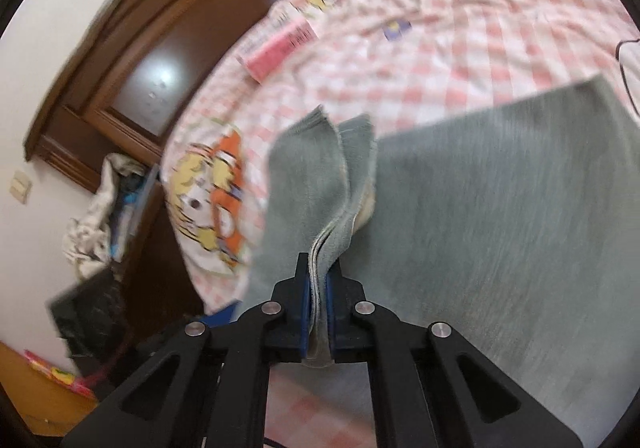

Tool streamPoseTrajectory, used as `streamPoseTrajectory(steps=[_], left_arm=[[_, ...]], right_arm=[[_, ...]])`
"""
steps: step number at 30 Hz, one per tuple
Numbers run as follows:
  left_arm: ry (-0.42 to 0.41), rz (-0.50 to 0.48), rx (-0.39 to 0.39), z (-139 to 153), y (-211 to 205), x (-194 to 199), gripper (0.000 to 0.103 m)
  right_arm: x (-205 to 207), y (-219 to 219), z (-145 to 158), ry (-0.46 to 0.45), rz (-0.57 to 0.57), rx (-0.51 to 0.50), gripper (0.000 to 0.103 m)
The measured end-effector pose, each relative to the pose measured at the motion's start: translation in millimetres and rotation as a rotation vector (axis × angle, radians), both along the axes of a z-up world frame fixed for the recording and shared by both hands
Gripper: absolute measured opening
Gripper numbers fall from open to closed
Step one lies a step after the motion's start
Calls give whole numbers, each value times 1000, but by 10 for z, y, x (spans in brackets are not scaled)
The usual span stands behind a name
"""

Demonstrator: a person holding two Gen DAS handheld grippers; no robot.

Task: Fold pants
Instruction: 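Lift the gripped leg end with the right gripper and fold it over the waistband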

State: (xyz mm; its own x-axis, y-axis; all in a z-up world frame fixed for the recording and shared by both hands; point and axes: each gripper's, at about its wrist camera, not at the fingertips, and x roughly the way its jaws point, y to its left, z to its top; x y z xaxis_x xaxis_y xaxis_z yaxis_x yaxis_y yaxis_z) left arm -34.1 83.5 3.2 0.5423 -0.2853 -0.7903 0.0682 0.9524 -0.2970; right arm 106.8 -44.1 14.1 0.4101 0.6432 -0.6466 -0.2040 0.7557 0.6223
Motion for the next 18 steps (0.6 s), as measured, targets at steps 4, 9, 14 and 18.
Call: streamPoseTrajectory(steps=[4, 9, 14, 18], left_arm=[[-13, -11, -34, 94, 10, -87, 82], [-33, -50, -33, 229, -154, -157, 82], [-59, -97, -17, 333, -368, -188, 82], [-71, -111, -47, 430, -527, -124, 82]], right_arm=[[-59, -72, 288, -41, -10, 75, 7], [-142, -53, 714, -113, -2, 99, 6], [-305, -170, 1198, -225, -5, 84, 6], [-414, -334, 1518, -299, -18, 61, 6]])
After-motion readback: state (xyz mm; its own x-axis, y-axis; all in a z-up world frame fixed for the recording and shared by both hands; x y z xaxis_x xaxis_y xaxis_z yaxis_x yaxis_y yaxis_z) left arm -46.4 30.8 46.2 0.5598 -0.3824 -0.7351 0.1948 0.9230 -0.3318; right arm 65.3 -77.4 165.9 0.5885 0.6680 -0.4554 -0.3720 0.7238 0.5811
